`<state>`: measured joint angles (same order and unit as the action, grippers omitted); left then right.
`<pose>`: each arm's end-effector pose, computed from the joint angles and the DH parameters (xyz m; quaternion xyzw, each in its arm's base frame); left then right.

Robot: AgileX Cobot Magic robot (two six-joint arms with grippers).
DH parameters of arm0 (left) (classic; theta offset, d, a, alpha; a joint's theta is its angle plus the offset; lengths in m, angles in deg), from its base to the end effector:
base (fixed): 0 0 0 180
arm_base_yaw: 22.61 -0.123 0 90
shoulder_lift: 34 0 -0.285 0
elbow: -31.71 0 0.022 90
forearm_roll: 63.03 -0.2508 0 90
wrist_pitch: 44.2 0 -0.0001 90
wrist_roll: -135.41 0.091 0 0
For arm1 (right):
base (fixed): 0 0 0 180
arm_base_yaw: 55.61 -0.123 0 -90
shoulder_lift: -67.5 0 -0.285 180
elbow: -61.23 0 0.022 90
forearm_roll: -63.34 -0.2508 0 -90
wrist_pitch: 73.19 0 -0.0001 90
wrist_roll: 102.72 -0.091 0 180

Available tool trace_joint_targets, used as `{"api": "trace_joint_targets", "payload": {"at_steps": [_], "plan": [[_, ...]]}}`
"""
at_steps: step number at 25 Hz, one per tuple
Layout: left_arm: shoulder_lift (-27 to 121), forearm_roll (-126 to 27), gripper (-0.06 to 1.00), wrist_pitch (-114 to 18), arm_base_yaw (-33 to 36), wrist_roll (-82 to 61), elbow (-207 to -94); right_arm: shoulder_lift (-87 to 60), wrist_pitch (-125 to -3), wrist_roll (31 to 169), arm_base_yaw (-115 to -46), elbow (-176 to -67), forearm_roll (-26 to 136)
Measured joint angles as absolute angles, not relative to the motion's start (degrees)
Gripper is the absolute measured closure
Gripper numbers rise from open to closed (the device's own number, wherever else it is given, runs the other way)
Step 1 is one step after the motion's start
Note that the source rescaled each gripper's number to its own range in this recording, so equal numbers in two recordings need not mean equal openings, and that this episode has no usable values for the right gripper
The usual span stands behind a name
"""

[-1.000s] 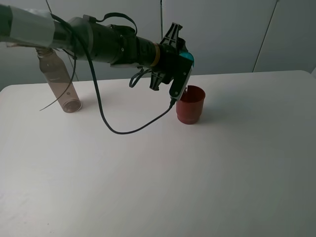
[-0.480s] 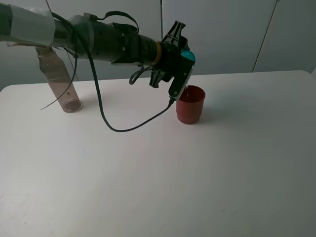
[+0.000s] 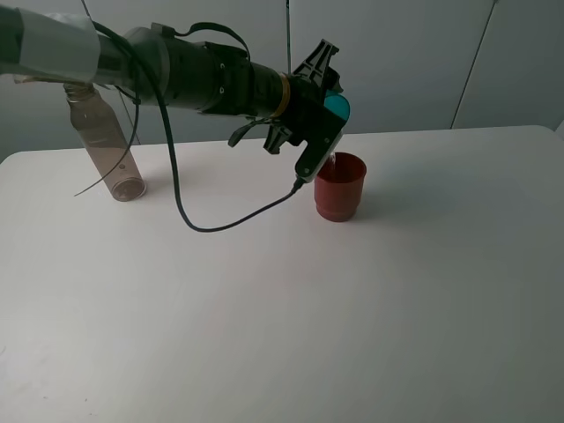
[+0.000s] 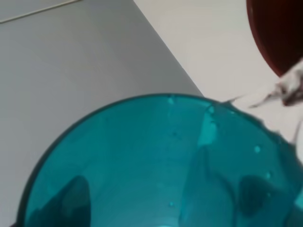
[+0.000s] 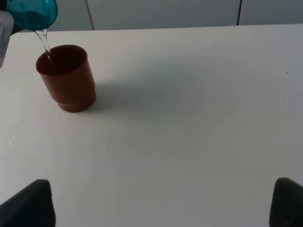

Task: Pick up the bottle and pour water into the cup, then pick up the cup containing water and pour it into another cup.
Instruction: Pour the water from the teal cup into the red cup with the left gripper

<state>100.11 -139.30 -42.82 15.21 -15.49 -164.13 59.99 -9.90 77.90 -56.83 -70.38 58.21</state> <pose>0.4017 -0.3144 0.1856 0.8149 0.2648 0.2782 0.4340 -0.0082 0.0071 0.2749 -0.0167 0.8614 0.0473 0.5054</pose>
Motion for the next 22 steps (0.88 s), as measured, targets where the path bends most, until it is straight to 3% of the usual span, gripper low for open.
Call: {"api": "trace_joint_targets", "payload": {"at_steps": [22], "plan": [[100.11,-153.01,0.84,-41.57,16.81,-15.87,-164.01,59.99,-9.90,77.89,-56.83,-70.38,58.21]]}}
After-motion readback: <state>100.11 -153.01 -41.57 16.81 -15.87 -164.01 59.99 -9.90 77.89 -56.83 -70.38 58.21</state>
